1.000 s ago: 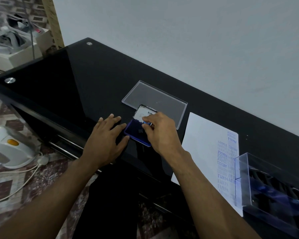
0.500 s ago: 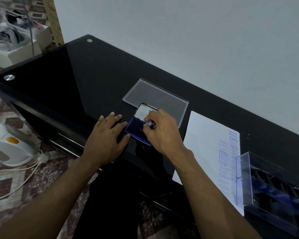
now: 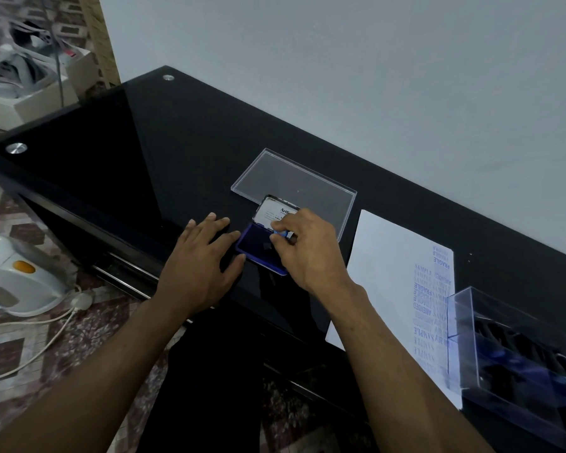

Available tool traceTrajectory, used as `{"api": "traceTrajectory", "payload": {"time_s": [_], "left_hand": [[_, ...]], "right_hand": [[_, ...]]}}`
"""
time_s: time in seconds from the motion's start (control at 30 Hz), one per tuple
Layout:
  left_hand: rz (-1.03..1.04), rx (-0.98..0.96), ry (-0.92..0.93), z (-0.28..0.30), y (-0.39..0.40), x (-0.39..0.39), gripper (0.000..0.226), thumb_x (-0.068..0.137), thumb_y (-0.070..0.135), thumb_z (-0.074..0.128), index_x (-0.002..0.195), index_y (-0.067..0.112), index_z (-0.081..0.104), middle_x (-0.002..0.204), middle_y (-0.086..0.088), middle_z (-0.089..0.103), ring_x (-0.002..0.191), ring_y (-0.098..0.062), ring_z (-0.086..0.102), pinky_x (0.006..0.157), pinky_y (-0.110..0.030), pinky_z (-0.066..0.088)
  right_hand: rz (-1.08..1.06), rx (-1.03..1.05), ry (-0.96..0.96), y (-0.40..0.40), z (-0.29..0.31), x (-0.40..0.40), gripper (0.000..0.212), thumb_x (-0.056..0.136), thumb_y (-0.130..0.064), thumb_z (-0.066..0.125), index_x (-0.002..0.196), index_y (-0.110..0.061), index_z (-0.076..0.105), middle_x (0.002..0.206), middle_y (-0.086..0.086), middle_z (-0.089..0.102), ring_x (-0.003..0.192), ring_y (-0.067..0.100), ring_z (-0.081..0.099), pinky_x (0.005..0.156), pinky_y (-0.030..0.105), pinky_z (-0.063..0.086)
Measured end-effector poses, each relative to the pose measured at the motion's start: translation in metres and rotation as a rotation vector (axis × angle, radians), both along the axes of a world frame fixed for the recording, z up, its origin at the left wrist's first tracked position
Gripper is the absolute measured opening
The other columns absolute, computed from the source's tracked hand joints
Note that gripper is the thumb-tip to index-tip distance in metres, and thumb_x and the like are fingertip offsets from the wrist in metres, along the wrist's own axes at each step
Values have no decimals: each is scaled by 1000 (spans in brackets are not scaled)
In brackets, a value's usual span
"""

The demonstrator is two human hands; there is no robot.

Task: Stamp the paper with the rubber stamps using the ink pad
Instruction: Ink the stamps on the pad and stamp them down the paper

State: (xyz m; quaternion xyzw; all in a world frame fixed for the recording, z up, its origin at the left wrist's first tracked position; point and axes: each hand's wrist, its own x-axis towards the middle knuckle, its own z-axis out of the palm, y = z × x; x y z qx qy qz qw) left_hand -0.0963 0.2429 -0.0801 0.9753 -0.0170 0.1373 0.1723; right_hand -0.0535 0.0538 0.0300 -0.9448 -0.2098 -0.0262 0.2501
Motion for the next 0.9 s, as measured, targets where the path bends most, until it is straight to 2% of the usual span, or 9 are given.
{"api": "traceTrajectory", "payload": {"time_s": [0.13, 0.3, 0.5, 0.7, 0.9], "left_hand": [[0, 5, 7, 1, 0, 0, 64, 94, 60, 34, 138, 21, 58, 150, -6, 49, 149, -24, 31, 123, -50, 19], [1, -12, -11, 0, 0, -1, 62, 94, 58, 37, 136, 19, 60, 149, -6, 50, 148, -24, 32, 123, -50, 21], [1, -13, -13, 0, 0, 0, 61, 94, 58, 38, 136, 20, 60, 149, -6, 50, 148, -24, 32, 123, -49, 20], [2, -18, -10, 1, 0, -1, 61, 94, 58, 37, 137, 20, 60, 149, -5, 50, 148, -23, 31, 124, -47, 18], [-1, -16, 4, 0, 1, 0, 63, 94, 59, 36, 138, 20, 59, 150, -5, 49, 149, -23, 30, 123, -49, 19]], "right_hand": [[-10, -4, 35, 1, -1, 1, 22, 91, -25, 66, 111, -17, 72, 113, 2, 64, 97, 14, 62, 90, 33, 55], [8, 15, -13, 1, 1, 0, 24, 94, -21, 64, 116, -16, 72, 111, 5, 66, 98, 18, 62, 91, 36, 52], [10, 30, 3, -1, 4, -2, 25, 94, -20, 65, 117, -14, 72, 115, 6, 68, 104, 17, 62, 96, 37, 51], [19, 43, -5, -1, 6, -4, 21, 92, -17, 67, 112, -14, 74, 110, 6, 68, 101, 16, 62, 92, 31, 52], [19, 30, 21, 0, 7, -3, 24, 94, -17, 65, 117, -15, 72, 114, 6, 68, 104, 17, 62, 95, 32, 52]]}}
